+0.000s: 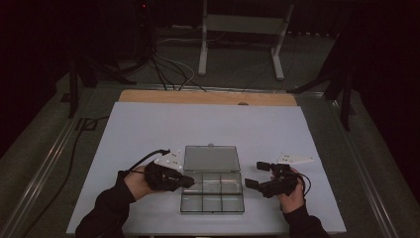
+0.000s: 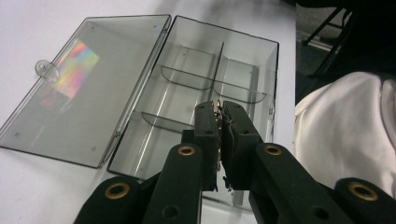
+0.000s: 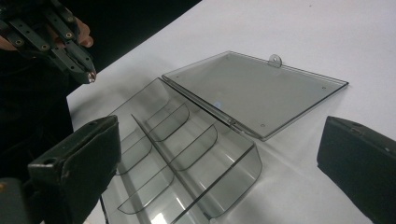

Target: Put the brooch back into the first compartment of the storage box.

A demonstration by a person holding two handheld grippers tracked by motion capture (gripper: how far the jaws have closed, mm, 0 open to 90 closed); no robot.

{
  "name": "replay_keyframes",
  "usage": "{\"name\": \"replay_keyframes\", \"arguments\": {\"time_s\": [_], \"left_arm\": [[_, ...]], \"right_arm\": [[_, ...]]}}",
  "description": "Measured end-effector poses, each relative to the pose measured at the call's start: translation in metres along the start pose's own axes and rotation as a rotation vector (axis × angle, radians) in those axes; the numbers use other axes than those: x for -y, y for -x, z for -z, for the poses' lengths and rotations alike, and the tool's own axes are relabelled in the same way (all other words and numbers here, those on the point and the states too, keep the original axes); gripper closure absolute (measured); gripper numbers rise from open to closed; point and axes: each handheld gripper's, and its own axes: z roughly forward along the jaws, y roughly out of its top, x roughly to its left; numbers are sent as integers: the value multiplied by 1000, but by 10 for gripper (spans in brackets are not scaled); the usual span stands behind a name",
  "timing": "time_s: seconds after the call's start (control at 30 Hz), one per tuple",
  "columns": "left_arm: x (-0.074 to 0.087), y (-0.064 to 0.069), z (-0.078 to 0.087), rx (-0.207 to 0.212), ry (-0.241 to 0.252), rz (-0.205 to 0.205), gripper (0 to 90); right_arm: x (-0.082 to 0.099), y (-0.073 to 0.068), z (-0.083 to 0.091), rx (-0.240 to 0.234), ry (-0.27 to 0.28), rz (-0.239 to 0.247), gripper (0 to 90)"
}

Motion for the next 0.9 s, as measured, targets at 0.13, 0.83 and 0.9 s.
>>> {"name": "replay_keyframes", "arguments": {"time_s": [0.13, 0.83, 0.9], "left_arm": [[1, -2, -8, 6, -17, -5, 865], [13, -16, -41, 5, -46, 41, 865], [14, -17, -43, 4, -48, 40, 865]], "right_arm": [[0, 0, 0, 0, -1, 0, 0], [0, 0, 0, 0, -2, 0, 0], [0, 0, 0, 0, -3, 0, 0]]}}
